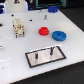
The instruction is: Insert the blue gear onto the right peg, followed by the red gear
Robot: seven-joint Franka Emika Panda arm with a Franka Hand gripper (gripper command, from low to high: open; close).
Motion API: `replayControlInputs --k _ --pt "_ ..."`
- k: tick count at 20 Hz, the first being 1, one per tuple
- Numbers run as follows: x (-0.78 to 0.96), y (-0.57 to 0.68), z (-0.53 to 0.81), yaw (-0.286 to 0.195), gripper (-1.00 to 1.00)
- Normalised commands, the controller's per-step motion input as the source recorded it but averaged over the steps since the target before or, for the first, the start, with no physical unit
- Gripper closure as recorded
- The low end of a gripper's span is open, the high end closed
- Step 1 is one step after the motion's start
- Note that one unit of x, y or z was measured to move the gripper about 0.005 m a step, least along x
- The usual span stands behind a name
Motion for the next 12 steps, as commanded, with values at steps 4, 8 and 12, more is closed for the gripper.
replayControlInputs --k 4,8,12 --pt "-0.24 0.67 -0.06 0.0 -1.0" --pt "-0.13 0.65 -0.19 0.0 -1.0" --pt "-0.05 0.51 -0.32 0.0 -1.0"
